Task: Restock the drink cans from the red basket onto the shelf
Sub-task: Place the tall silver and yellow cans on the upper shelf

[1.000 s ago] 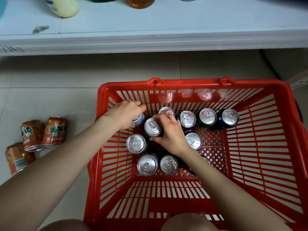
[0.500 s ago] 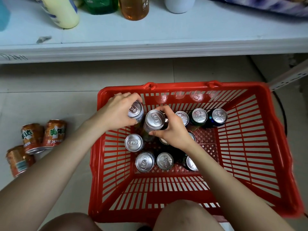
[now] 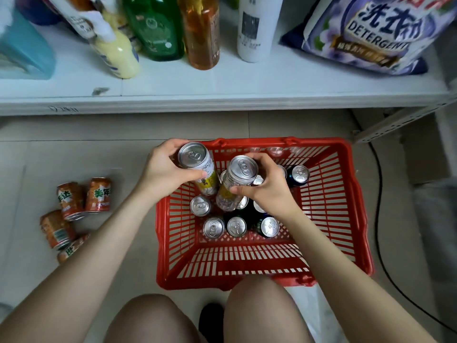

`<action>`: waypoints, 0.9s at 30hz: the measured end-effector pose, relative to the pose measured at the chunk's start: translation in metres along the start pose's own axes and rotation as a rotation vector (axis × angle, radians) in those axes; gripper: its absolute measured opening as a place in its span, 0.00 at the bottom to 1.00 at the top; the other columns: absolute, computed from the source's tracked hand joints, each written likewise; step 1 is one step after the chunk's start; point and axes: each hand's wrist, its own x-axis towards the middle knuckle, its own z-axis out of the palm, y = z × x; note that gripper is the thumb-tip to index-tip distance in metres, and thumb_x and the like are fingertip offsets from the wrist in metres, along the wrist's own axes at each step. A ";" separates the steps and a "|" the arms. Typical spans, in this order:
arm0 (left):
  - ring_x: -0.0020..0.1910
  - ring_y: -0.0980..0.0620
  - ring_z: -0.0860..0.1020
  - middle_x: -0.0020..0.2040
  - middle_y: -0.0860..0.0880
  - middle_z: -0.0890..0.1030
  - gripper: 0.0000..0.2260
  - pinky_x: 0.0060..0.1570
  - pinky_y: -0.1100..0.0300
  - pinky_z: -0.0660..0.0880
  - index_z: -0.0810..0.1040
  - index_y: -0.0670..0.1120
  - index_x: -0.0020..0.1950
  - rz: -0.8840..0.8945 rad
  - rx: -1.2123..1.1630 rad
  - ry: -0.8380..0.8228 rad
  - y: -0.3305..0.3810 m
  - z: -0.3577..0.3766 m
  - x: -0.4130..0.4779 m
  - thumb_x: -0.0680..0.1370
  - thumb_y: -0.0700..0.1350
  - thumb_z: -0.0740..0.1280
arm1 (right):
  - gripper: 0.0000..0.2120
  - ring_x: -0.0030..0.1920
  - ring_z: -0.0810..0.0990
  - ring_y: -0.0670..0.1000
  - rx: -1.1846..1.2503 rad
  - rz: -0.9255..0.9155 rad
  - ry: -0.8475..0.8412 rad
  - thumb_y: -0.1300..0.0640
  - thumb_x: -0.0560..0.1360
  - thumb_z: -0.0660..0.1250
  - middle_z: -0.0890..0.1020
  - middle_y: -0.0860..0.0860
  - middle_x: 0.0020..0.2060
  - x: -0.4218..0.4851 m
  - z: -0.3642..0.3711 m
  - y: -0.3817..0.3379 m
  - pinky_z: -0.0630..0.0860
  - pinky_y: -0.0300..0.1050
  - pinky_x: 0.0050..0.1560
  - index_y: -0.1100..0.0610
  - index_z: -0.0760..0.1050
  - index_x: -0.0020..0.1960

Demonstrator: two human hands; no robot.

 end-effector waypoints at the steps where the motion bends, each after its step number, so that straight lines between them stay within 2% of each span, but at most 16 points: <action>1: 0.49 0.57 0.82 0.48 0.56 0.84 0.27 0.54 0.59 0.77 0.79 0.56 0.50 -0.017 -0.033 0.007 0.008 -0.003 -0.005 0.55 0.43 0.84 | 0.31 0.55 0.79 0.45 0.010 0.009 0.002 0.61 0.60 0.83 0.81 0.46 0.53 -0.005 -0.005 -0.010 0.74 0.41 0.60 0.55 0.73 0.59; 3: 0.50 0.56 0.82 0.49 0.55 0.85 0.27 0.55 0.58 0.77 0.79 0.57 0.49 -0.046 -0.083 0.022 0.025 -0.011 -0.015 0.54 0.45 0.83 | 0.32 0.55 0.79 0.47 0.035 0.033 0.005 0.60 0.60 0.83 0.81 0.47 0.53 -0.014 -0.014 -0.031 0.75 0.43 0.60 0.55 0.74 0.59; 7: 0.45 0.62 0.81 0.47 0.56 0.84 0.26 0.47 0.66 0.76 0.79 0.56 0.48 -0.057 -0.168 0.015 0.067 -0.027 -0.043 0.58 0.33 0.81 | 0.32 0.55 0.81 0.49 0.092 0.082 -0.002 0.62 0.58 0.83 0.82 0.50 0.53 -0.032 -0.030 -0.075 0.77 0.44 0.59 0.56 0.74 0.59; 10: 0.43 0.66 0.81 0.44 0.58 0.84 0.28 0.43 0.72 0.74 0.80 0.57 0.48 -0.058 -0.206 0.001 0.099 -0.040 -0.064 0.59 0.30 0.80 | 0.31 0.55 0.81 0.50 0.119 0.097 0.008 0.62 0.57 0.84 0.83 0.50 0.53 -0.047 -0.042 -0.110 0.77 0.47 0.60 0.56 0.76 0.58; 13: 0.43 0.67 0.81 0.41 0.64 0.84 0.28 0.42 0.73 0.74 0.80 0.58 0.48 -0.059 -0.227 -0.026 0.133 -0.055 -0.085 0.59 0.29 0.80 | 0.30 0.54 0.81 0.50 0.142 0.099 0.011 0.64 0.57 0.83 0.83 0.51 0.52 -0.063 -0.057 -0.148 0.77 0.46 0.58 0.55 0.76 0.55; 16: 0.45 0.65 0.81 0.44 0.62 0.85 0.28 0.44 0.71 0.75 0.81 0.58 0.49 -0.054 -0.227 -0.039 0.166 -0.073 -0.107 0.59 0.32 0.81 | 0.29 0.52 0.82 0.49 0.161 0.093 -0.001 0.67 0.58 0.82 0.83 0.51 0.51 -0.080 -0.075 -0.188 0.78 0.42 0.54 0.56 0.75 0.55; 20: 0.50 0.56 0.82 0.48 0.56 0.85 0.27 0.50 0.61 0.77 0.82 0.60 0.49 -0.046 -0.246 -0.025 0.218 -0.098 -0.137 0.58 0.34 0.82 | 0.29 0.50 0.83 0.47 0.167 0.090 -0.025 0.66 0.59 0.82 0.84 0.50 0.50 -0.104 -0.099 -0.244 0.78 0.38 0.50 0.58 0.75 0.57; 23: 0.50 0.58 0.82 0.47 0.57 0.85 0.28 0.49 0.62 0.76 0.82 0.60 0.49 -0.037 -0.286 -0.011 0.261 -0.117 -0.165 0.58 0.34 0.82 | 0.28 0.48 0.83 0.46 0.183 0.082 -0.022 0.66 0.59 0.82 0.84 0.49 0.48 -0.127 -0.119 -0.288 0.77 0.39 0.49 0.56 0.76 0.54; 27: 0.50 0.58 0.82 0.48 0.55 0.86 0.27 0.47 0.64 0.77 0.82 0.56 0.51 -0.010 -0.367 0.003 0.316 -0.144 -0.209 0.59 0.32 0.81 | 0.27 0.48 0.82 0.47 0.195 0.029 0.005 0.69 0.59 0.80 0.84 0.51 0.48 -0.163 -0.145 -0.349 0.79 0.42 0.53 0.61 0.76 0.56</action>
